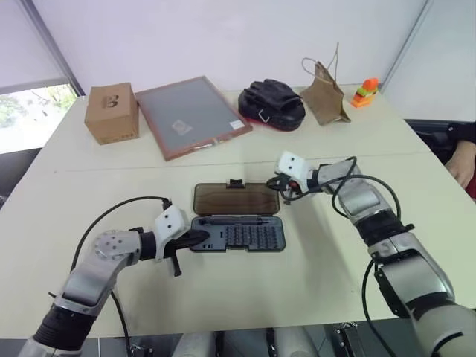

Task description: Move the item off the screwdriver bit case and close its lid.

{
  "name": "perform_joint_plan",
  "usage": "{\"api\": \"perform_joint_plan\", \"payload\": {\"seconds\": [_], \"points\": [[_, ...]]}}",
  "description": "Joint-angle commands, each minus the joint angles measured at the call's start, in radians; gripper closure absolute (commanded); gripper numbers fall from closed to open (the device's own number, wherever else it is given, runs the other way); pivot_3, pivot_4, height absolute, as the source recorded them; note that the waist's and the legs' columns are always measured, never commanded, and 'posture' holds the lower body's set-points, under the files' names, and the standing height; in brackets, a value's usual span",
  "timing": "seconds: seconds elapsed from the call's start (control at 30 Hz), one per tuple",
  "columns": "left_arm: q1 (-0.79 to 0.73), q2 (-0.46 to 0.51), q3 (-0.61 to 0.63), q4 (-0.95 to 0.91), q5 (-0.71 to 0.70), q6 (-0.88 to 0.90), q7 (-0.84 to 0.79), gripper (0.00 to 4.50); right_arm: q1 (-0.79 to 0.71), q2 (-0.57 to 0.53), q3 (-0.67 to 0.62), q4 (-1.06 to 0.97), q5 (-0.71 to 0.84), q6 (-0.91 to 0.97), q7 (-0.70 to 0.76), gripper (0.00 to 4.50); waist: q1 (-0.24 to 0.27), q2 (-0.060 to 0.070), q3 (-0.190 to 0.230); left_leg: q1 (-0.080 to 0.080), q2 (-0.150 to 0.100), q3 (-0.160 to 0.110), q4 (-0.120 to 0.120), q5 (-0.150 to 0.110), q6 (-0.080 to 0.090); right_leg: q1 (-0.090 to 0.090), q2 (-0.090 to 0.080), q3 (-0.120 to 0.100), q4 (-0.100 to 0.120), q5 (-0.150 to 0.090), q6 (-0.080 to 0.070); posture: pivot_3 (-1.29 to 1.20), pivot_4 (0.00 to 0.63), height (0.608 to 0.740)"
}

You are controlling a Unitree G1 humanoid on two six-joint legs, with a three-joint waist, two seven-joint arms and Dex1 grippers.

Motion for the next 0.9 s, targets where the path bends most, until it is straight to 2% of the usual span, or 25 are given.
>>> {"api": "perform_joint_plan", "payload": {"seconds": [0.03, 0.17, 0.37, 0.4, 0.47, 0.5, 0.57, 0.63, 0.7, 0.77, 0.9], "points": [[0.017, -0.001, -0.046, 0.037, 0.012, 0.044, -0.007, 4.5, 0.044, -0.031, -0.044, -0.201, 0.006, 0.004, -0.012, 4.45, 0.002, 0.0, 0.0, 0.0, 0.0, 0.0, 0.0, 0.0, 0.0, 0.0, 0.0, 0.0, 0.0, 0.0, 0.0, 0.0, 0.15, 0.74], [0.012, 0.012, -0.066, 0.028, 0.022, 0.035, -0.026, 4.5, 0.105, -0.035, -0.064, -0.383, 0.019, 0.074, -0.019, 4.45, -0.001, 0.0, 0.0, 0.0, 0.0, 0.0, -0.001, 0.0, 0.0, 0.0, 0.0, 0.0, 0.0, 0.0, 0.0, 0.0, 0.15, 0.74], [-0.009, -0.012, -0.017, -0.006, -0.06, 0.081, -0.026, 4.5, 0.149, -0.04, -0.059, -0.457, 0.0, 0.1, -0.035, 4.45, -0.003, 0.0, 0.0, 0.0, 0.001, 0.0, -0.001, 0.0, 0.0, -0.001, 0.0, 0.0, 0.0, 0.0, 0.0, 0.0, 0.15, 0.74], [-0.01, -0.02, 0.019, -0.061, -0.157, 0.135, -0.044, 4.5, 0.156, -0.042, -0.058, -0.456, -0.002, 0.093, -0.037, 4.45, -0.003, -0.001, 0.0, 0.0, 0.001, 0.0, -0.002, 0.0, 0.0, -0.001, 0.0, 0.0, 0.0, 0.0, 0.0, 0.0, 0.15, 0.74], [-0.048, -0.029, 0.145, -0.18, -0.468, 0.353, -0.016, 4.5, 0.168, -0.052, -0.058, -0.449, -0.006, 0.074, -0.034, 4.45, -0.003, -0.004, 0.003, -0.001, 0.001, 0.0, -0.002, 0.0, 0.0, -0.003, 0.0, 0.0, 0.0, 0.0, 0.0, 0.0, 0.15, 0.74], [-0.072, -0.028, 0.197, -0.211, -0.564, 0.42, 0.01, 4.5, 0.171, -0.054, -0.059, -0.448, -0.005, 0.069, -0.031, 4.45, -0.001, -0.006, 0.006, -0.003, 0.001, -0.001, -0.002, 0.0, -0.001, -0.004, 0.0, 0.0, 0.0, 0.0, 0.0, 0.0, 0.15, 0.74], [-0.123, -0.025, 0.294, -0.213, -0.699, 0.499, 0.083, 4.5, 0.175, -0.057, -0.063, -0.443, -0.004, 0.062, -0.033, 4.45, 0.002, -0.009, 0.008, -0.004, 0.001, -0.002, -0.002, 0.001, -0.002, -0.005, 0.0, 0.0, 0.0, 0.0, 0.0, 0.0, 0.15, 0.74], [-0.171, -0.03, 0.368, -0.176, -0.752, 0.52, 0.149, 4.5, 0.176, -0.06, -0.066, -0.437, -0.007, 0.052, -0.037, 4.45, 0.003, -0.009, 0.008, -0.003, 0.001, -0.002, -0.002, 0.002, -0.003, -0.004, 0.0, -0.001, 0.0, 0.0, 0.0, 0.0, 0.15, 0.74], [-0.217, -0.048, 0.421, -0.113, -0.75, 0.502, 0.211, 4.5, 0.178, -0.061, -0.067, -0.431, -0.012, 0.043, -0.043, 4.45, 0.003, -0.009, 0.008, -0.002, 0.0, -0.002, -0.003, 0.002, -0.003, -0.003, 0.0, -0.001, 0.0, 0.0, 0.0, 0.0, 0.15, 0.74], [-0.275, -0.067, 0.413, 0.028, -0.587, 0.384, 0.301, 4.5, 0.181, -0.063, -0.069, -0.426, -0.017, 0.037, -0.053, 4.45, 0.005, -0.009, 0.008, -0.002, 0.0, -0.002, -0.004, 0.003, -0.005, -0.004, 0.0, -0.001, -0.001, 0.0, 0.0, 0.0, 0.15, 0.74], [-0.321, -0.028, 0.275, 0.287, -0.262, 0.165, 0.351, 4.5, 0.18, -0.064, -0.068, -0.429, -0.02, 0.033, -0.06, 4.45, 0.005, -0.01, 0.009, -0.001, 0.0, -0.002, -0.007, 0.005, -0.008, -0.004, 0.001, -0.001, -0.001, 0.0, -0.001, 0.0, 0.15, 0.74]]}}
